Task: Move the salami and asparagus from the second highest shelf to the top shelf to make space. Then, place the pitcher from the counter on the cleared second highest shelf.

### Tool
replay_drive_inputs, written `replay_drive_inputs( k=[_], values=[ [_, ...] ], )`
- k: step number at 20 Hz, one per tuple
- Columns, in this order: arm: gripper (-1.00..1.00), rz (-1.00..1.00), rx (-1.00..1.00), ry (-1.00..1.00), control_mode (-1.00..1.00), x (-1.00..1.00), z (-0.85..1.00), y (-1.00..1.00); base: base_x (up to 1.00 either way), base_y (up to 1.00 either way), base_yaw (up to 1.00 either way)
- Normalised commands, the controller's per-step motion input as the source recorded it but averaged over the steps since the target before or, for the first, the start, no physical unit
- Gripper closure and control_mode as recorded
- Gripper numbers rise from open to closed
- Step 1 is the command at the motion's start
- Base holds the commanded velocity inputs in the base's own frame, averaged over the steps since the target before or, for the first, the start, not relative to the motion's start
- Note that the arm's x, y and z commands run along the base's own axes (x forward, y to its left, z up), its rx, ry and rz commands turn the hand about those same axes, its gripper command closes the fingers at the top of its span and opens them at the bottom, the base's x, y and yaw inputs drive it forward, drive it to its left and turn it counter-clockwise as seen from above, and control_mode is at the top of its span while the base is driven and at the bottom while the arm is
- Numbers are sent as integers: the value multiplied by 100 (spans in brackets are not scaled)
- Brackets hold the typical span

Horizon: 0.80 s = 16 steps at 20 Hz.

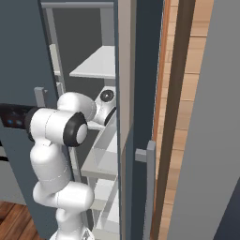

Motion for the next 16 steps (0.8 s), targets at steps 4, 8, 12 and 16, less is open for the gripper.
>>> replay_drive_inputs(
  k=[4, 8, 12, 16],
  values=[
    [-100, 0, 0, 0, -100, 16, -26, -9, 0, 0, 0],
    [-100, 0, 0, 1, -100, 8, -34, -5, 0, 0, 0],
    [100, 0, 0, 6, -100, 3, -42, -2, 0, 0, 0],
    [100, 0, -1, 16, -100, 0, -61, 0, 0, 0, 0]
  ],
)
